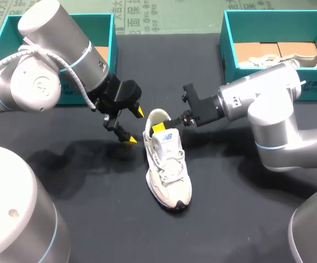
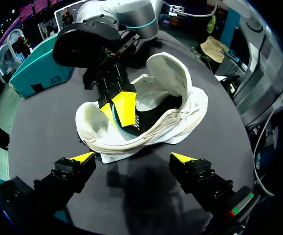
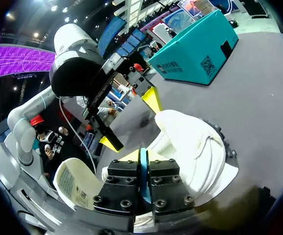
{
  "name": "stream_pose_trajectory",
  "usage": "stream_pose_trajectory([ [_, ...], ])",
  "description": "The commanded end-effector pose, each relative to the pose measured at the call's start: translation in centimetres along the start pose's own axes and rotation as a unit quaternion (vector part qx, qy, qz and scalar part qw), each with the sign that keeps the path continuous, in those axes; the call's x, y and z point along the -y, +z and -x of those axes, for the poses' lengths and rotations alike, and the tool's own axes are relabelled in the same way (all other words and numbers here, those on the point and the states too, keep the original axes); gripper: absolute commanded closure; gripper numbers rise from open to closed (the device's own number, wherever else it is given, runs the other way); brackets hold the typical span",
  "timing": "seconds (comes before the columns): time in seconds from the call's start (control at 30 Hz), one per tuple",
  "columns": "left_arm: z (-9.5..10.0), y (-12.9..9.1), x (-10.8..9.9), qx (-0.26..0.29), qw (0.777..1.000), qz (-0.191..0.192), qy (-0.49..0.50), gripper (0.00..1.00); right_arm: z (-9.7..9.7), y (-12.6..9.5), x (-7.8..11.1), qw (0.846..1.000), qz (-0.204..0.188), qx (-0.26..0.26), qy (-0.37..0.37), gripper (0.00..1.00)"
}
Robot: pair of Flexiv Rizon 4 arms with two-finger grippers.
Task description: Take the shoe out of the shoebox, open the shoe tongue, remove and reinsert the insole, then place the shoe into the shoebox
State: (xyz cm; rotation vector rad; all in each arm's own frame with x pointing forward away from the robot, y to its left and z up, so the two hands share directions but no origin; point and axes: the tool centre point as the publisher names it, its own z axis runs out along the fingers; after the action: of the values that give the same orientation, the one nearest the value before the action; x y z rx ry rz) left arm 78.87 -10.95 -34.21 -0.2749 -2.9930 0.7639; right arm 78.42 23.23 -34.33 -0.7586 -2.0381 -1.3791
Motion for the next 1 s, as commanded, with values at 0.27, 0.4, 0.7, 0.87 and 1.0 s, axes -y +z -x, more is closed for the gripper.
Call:
stream_pose_trajectory([
  [0.27, -0.1, 0.1, 0.0, 0.002, 1.0, 0.001, 0.0, 0.0, -1.1, 0.4, -0.3, 1.0, 0.007, 0.011, -0.019, 0.76],
  [0.4, -0.1, 0.1, 0.0, 0.002, 1.0, 0.001, 0.0, 0.0, -1.5, 0.3, -1.4, 0.999, 0.0, 0.018, -0.034, 0.51],
  [0.7, -0.2, -0.1, 0.1, 0.0, 1.0, 0.004, 0.01, 0.0, -1.8, -0.6, -2.5, 0.998, -0.009, 0.033, -0.049, 0.51],
  [0.87, -0.3, -0.3, 0.0, 0.0, 1.0, 0.005, 0.013, 0.0, -2.2, -1.1, -2.7, 0.998, -0.013, 0.044, -0.053, 0.52],
  [1.0, -0.3, -0.6, -0.4, 0.002, 1.0, 0.009, 0.012, 0.0, -2.6, -1.7, -2.7, 0.997, -0.014, 0.055, -0.058, 0.52],
])
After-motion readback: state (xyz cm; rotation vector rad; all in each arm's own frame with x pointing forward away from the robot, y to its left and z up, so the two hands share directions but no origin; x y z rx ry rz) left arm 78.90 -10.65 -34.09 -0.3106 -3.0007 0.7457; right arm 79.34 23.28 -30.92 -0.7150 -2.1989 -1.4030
